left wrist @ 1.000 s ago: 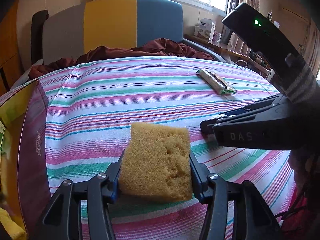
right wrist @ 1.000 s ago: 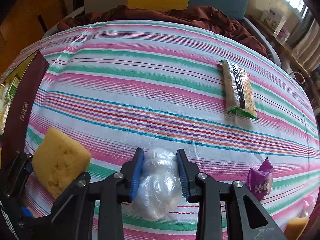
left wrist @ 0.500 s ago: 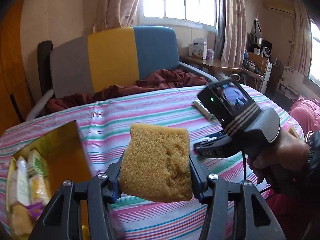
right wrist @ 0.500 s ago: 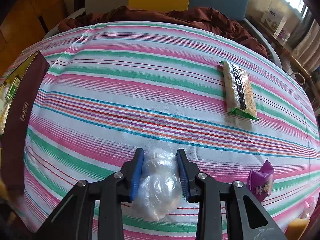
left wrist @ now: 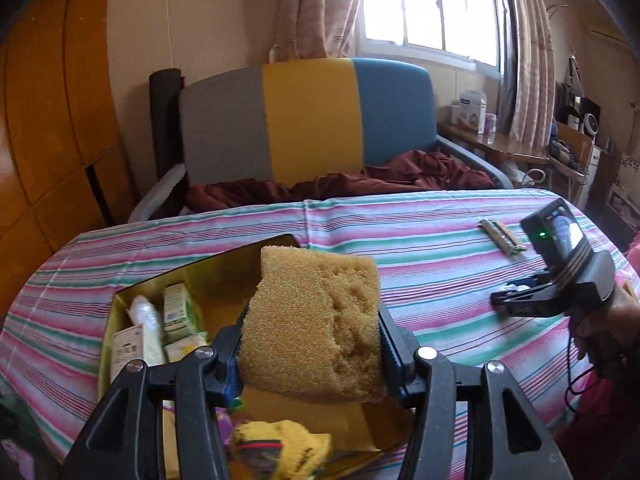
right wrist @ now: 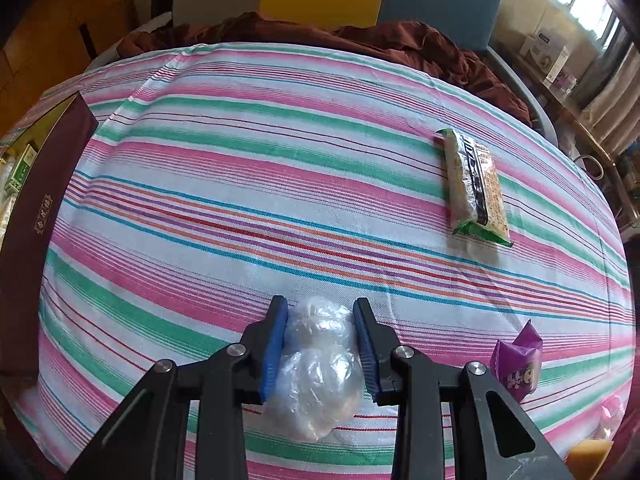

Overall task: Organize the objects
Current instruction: 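Lower the yellow sponge into the gold box and open the left gripper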

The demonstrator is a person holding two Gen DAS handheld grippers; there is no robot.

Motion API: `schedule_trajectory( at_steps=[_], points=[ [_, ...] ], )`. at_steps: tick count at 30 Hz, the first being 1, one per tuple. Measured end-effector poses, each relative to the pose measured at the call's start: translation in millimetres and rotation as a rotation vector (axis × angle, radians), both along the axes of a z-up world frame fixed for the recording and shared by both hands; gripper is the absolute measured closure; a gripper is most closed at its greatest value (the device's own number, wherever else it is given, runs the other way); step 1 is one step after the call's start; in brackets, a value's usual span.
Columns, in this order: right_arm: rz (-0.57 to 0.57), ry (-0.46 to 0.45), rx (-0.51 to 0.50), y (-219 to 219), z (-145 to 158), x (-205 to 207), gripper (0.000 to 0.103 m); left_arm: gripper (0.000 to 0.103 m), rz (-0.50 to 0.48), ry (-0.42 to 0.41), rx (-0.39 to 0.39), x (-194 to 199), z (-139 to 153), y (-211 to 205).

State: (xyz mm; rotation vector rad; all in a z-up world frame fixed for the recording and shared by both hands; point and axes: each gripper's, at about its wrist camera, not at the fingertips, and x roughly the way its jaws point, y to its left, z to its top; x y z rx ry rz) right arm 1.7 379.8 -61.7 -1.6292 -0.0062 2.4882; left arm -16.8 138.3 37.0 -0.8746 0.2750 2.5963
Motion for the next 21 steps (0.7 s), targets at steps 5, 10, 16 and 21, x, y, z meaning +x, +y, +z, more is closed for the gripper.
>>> schedule_trajectory(
  at_steps=[5, 10, 16, 21],
  points=[
    [-0.001, 0.0, 0.001, 2, -1, -1, 0.069, 0.048, 0.026, -0.032, -0.011, -12, -9, -16],
    [0.003, 0.001, 0.017, -3, -1, 1, 0.068, 0.048, 0.041, -0.065, -0.019, -28, -20, -24],
    [0.01, -0.001, 0.033, -5, -1, 2, 0.068, 0.048, 0.048, -0.129, -0.036, -51, -37, -26],
    [0.013, -0.003, 0.033, -2, -1, 0, 0.068, 0.048, 0.039, -0.248, -0.007, -83, -57, -26]
  ],
)
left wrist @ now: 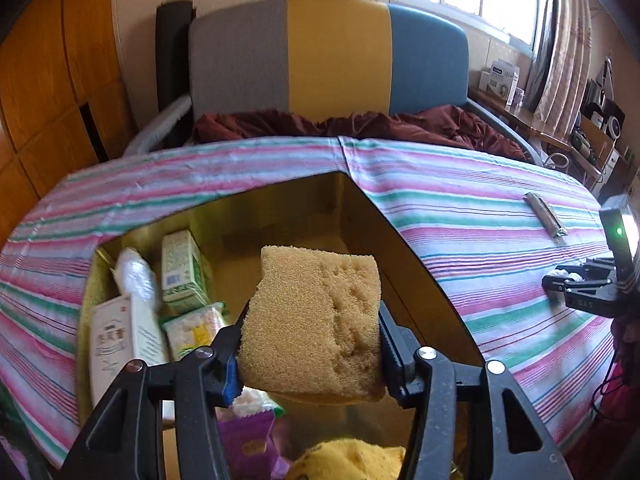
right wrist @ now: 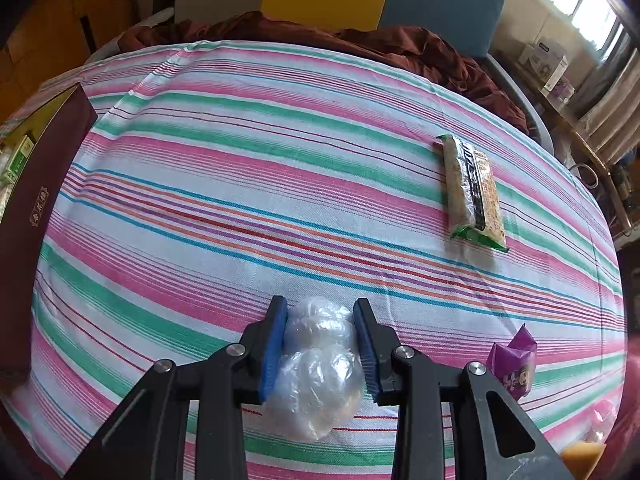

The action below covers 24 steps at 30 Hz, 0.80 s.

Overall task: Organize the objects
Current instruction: 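Lower the yellow sponge into the gold box and open the left gripper, then carry the white plastic bag into the gold box and open the right gripper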

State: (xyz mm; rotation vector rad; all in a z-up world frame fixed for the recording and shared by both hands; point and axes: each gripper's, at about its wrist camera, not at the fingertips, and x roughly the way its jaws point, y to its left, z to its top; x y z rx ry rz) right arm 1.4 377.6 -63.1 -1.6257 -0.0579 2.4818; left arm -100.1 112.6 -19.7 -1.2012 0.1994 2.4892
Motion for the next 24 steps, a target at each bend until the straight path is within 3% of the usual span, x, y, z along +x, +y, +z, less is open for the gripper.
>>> schedule_trajectory(
  at_steps=[7, 12, 15, 19, 24],
  points=[
    [0.005, -0.003, -0.002, 3, 0, -4, 0.068, 0.047, -0.004, -0.089, -0.042, -28, -28, 5],
    [0.007, -0.005, 0.0, 4, -1, -7, 0.068, 0.047, 0.005, -0.21, 0.02, -39, -41, 1],
    [0.006, -0.005, -0.001, 4, -2, -8, 0.068, 0.043, 0.022, -0.209, 0.032, -39, -39, -3],
    [0.006, -0.005, -0.002, 5, -3, -10, 0.068, 0.026, 0.031, -0.207, 0.051, -34, -34, -9],
    [0.003, -0.004, -0.006, 3, -3, -8, 0.068, 0.024, 0.079, -0.154, 0.052, -20, -23, -26]
  ],
)
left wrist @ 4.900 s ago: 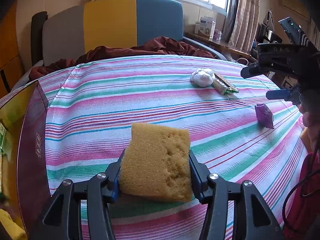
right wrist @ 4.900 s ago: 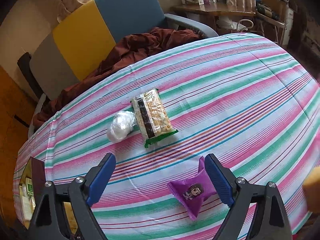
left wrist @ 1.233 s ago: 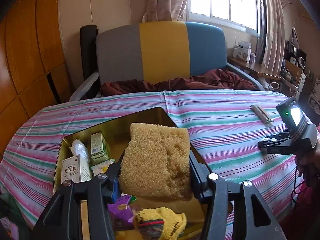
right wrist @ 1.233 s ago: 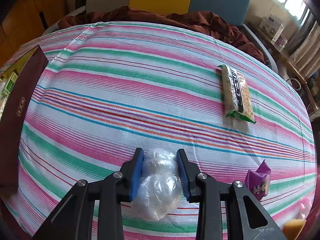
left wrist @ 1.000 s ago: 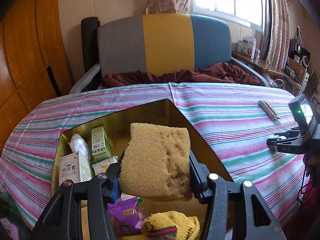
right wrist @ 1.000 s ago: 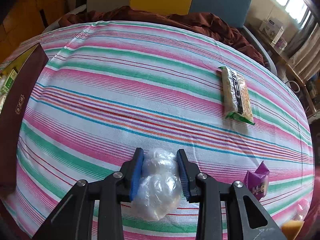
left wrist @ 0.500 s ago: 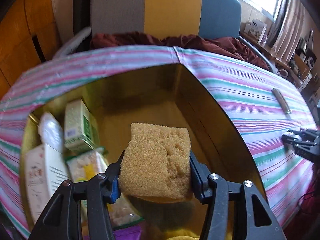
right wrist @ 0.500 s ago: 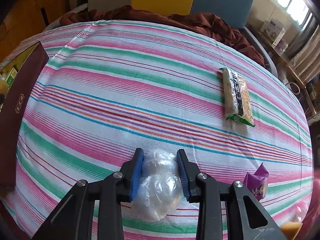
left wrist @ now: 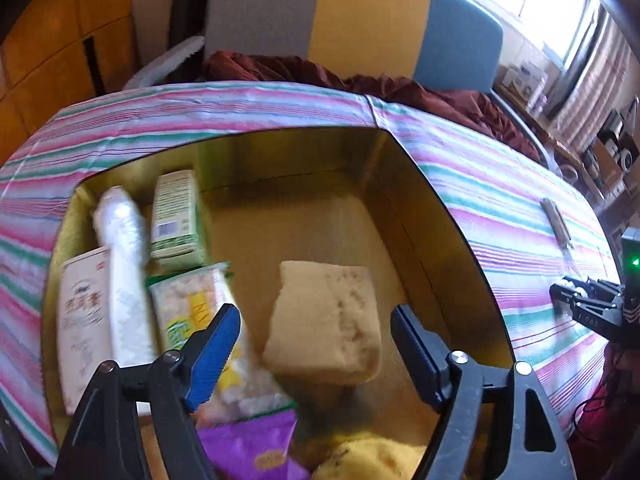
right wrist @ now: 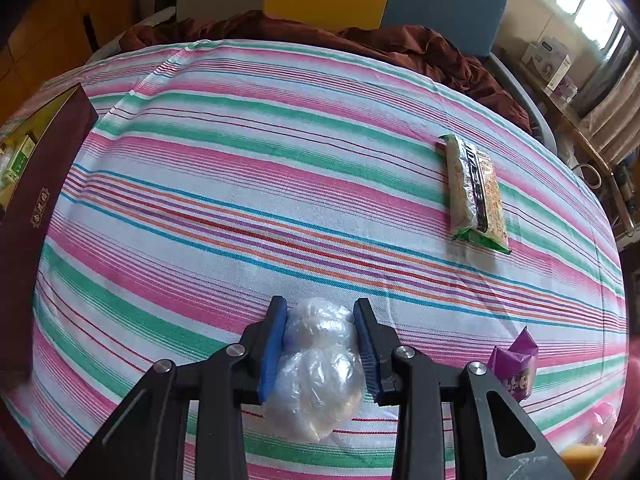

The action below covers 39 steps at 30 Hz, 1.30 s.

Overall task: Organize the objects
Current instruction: 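Carry the white plastic bag into the gold box and open the right gripper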

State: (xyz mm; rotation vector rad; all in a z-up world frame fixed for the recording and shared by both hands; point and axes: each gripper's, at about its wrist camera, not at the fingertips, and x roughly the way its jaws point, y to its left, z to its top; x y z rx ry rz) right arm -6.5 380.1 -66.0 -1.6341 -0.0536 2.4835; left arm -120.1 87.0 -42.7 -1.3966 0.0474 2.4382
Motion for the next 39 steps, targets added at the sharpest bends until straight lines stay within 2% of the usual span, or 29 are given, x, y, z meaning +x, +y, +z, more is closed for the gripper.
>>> schedule_trajectory(
  at_steps=[7, 11, 14, 18, 22, 25, 27, 31, 37, 39],
  points=[
    [-0.003, 0.002, 0.008, -1, 0, 1, 0.068, 0.024, 0.056, 0.187, -0.065, 42, 31, -16],
    [-0.02, 0.002, -0.021, 0, 3, 2, 0.069, 0.024, 0.092, 0.22, -0.045, 54, 43, -31],
    [0.004, 0.031, -0.056, -12, 16, 3, 0.069, 0.024, 0.104, 0.241, -0.037, 62, 49, -39],
    [0.07, 0.13, -0.139, -53, 48, 2, 0.069, 0.024, 0.109, 0.253, -0.024, 68, 52, -48],
    [0.204, 0.215, -0.209, -117, 75, -2, 0.069, 0.024, 0.126, 0.254, -0.009, 73, 52, -57],
    [0.31, 0.249, -0.243, -168, 84, -5, 0.069, 0.024, 0.14, 0.251, -0.001, 76, 50, -62],
    [0.368, 0.249, -0.232, -197, 82, -5, 0.068, 0.024, 0.146, 0.246, 0.011, 76, 49, -66],
    [0.417, 0.19, -0.232, -234, 63, -16, 0.068, 0.025, 0.152, 0.235, 0.022, 79, 45, -71],
    [0.427, 0.124, -0.234, -250, 36, -27, 0.065, 0.025, 0.197, 0.211, 0.049, 77, 40, -85],
    [0.425, 0.115, -0.242, -250, 32, -26, 0.059, 0.025, 0.202, 0.202, 0.06, 76, 39, -88]
  ],
)
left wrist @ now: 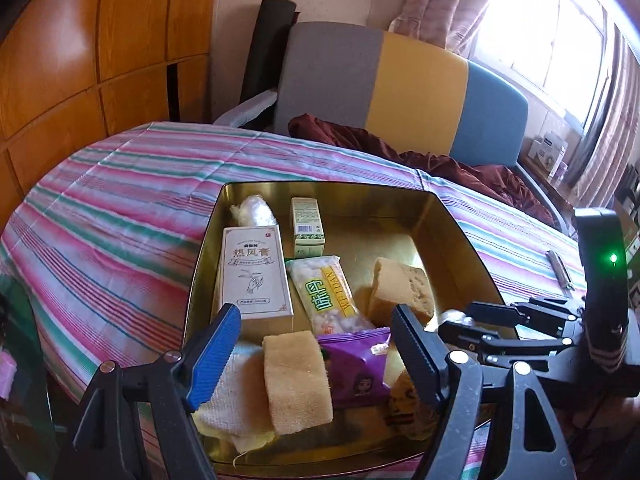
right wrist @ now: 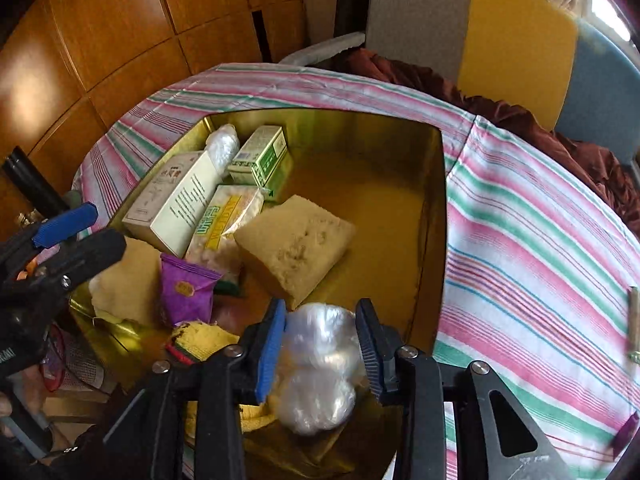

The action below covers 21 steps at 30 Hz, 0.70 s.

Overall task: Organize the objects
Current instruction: 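Carry the white plastic bag into the gold box and open the right gripper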

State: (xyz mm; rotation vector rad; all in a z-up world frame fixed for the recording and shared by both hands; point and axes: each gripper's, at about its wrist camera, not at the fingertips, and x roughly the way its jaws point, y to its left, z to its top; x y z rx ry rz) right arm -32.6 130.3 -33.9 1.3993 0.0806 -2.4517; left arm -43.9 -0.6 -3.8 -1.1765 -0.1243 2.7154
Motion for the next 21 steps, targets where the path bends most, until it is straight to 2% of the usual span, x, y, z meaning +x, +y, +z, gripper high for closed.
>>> schedule_trajectory(
  at_steps=[8, 10, 12, 17, 21],
  points=[
    [-0.03, 0.038, -0.038, 14, 13, 15, 0.056, 0.026, -0.024, 0.019, -0.027, 4, 3, 9],
    [-0.052, 0.055, -0.064, 24, 22, 20, 0.046, 0.026, -0.032, 0.027, -0.032, 6, 6, 12],
    [-0.082, 0.073, -0.084, 37, 30, 26, 0.04, 0.026, -0.047, 0.036, -0.038, 8, 9, 18],
    [-0.189, 0.088, -0.067, 83, 43, 36, 0.036, 0.026, -0.1, 0.062, -0.057, 13, 16, 36],
    [-0.317, 0.079, -0.041, 135, 47, 43, 0.035, 0.026, -0.143, 0.077, -0.066, 16, 22, 56]
  ],
)
